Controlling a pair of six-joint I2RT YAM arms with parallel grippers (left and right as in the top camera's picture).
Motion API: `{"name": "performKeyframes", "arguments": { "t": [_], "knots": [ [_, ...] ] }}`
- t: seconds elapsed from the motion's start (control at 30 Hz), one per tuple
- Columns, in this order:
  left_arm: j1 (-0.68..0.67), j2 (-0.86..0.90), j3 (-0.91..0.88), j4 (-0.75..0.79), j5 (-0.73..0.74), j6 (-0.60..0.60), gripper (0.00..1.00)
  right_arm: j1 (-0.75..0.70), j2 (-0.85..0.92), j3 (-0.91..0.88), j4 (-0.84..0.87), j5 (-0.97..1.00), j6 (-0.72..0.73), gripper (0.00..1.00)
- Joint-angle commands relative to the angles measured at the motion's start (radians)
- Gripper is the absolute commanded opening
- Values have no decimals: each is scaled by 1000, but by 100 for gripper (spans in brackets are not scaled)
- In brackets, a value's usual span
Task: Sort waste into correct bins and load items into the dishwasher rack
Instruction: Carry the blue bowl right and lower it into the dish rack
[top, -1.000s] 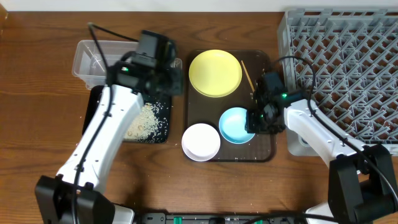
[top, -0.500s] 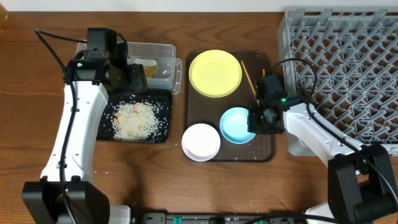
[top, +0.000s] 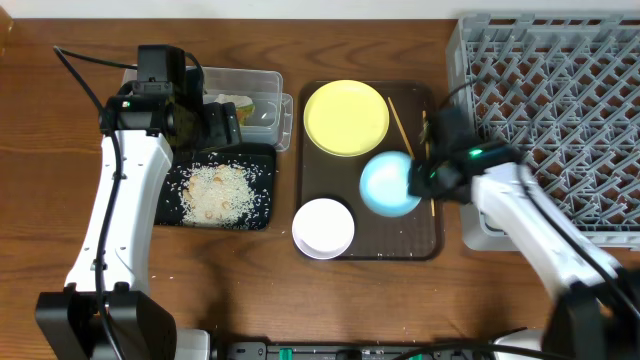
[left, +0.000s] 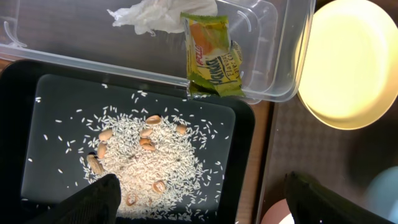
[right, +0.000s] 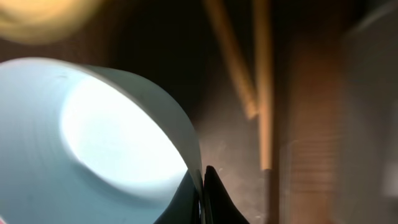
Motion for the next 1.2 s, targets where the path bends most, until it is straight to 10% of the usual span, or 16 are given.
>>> {"name": "performKeyframes", "arguments": {
  "t": [0.0,0.4,0.63,1.17],
  "knots": [
    [3,-1,13,-3,-9,6,87,-63,-122,133,-29,197,14,1],
    [3,-1,13,-3,-10,6,93,-174,-50,195,413,975,-301,1],
    [3,-1,14,-3,-9,6,93,-174,193,195,842,1089,-703,1],
    [3,-1,13,-3,-9,6,94,-179,581,201,1550,1120,-1109,1]
  ]
}}
